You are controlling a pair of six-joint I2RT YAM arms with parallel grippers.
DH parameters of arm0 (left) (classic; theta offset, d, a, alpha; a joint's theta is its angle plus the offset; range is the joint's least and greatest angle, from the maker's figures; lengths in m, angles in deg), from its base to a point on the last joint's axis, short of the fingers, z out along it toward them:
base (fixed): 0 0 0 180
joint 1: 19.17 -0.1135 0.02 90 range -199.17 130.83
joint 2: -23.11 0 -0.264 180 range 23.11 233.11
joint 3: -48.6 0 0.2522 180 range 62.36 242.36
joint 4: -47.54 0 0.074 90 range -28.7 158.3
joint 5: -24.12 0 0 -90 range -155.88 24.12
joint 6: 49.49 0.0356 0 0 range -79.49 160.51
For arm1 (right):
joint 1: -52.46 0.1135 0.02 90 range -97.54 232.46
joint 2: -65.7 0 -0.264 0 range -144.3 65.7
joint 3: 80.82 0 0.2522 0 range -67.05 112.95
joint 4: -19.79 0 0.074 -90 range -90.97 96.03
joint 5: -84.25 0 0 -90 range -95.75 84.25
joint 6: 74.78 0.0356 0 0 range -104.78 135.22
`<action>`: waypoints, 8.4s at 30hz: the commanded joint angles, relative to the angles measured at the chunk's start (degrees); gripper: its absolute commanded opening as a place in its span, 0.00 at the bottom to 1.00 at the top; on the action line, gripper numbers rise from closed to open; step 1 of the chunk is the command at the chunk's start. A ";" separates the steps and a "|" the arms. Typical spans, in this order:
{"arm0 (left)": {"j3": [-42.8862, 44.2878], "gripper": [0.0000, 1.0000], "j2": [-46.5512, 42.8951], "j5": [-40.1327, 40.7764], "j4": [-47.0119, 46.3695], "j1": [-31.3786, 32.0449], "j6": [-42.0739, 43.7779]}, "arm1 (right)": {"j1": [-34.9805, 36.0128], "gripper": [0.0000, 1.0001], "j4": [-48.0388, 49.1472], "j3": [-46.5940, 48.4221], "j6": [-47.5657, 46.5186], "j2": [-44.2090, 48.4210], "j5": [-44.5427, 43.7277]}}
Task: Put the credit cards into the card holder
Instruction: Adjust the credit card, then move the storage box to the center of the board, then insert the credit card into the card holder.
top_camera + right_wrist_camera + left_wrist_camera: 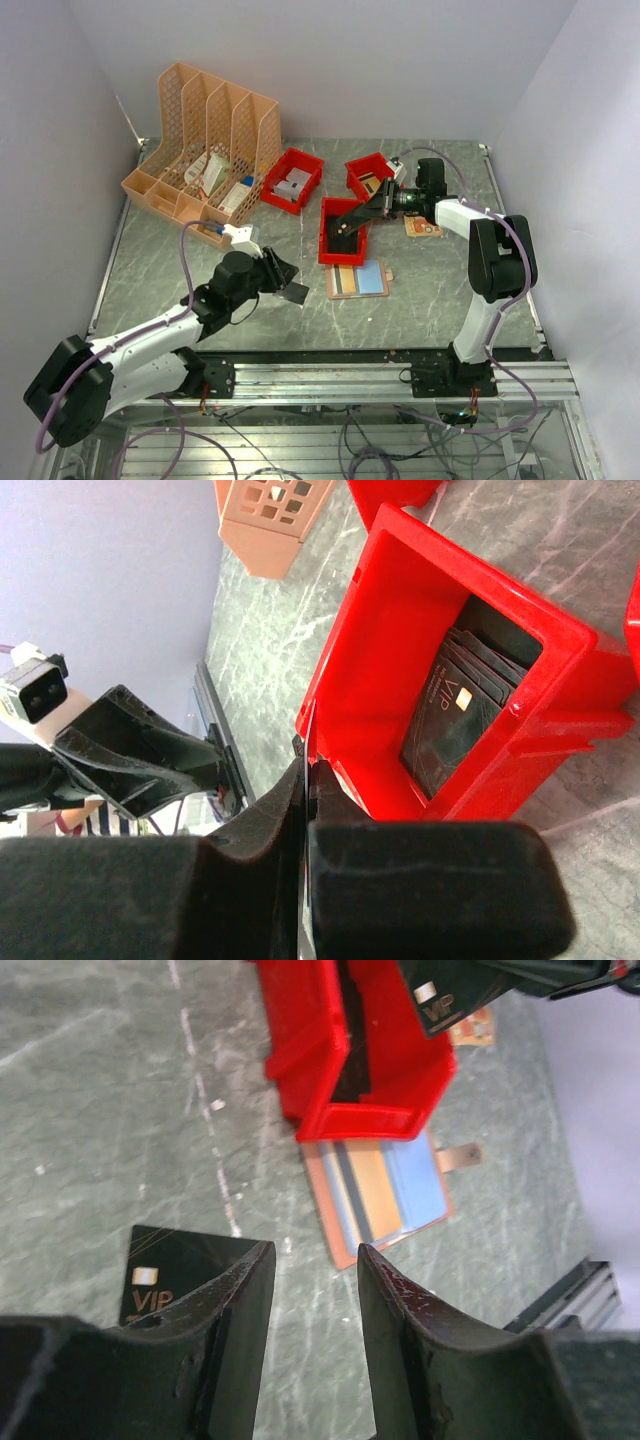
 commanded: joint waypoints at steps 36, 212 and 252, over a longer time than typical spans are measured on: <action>-0.94 0.71 10.06 -14.86 -46.97 -0.81 -31.71 | -1.90 0.00 7.44 -13.52 44.52 14.80 12.10; -7.11 0.07 -5.98 -22.20 -15.83 -0.96 -0.77 | 19.09 0.00 -39.53 -3.90 -88.69 11.47 -22.71; -0.05 0.07 39.34 -19.02 -56.47 4.22 -22.26 | 6.85 0.46 -35.50 -8.87 -65.93 17.10 -19.33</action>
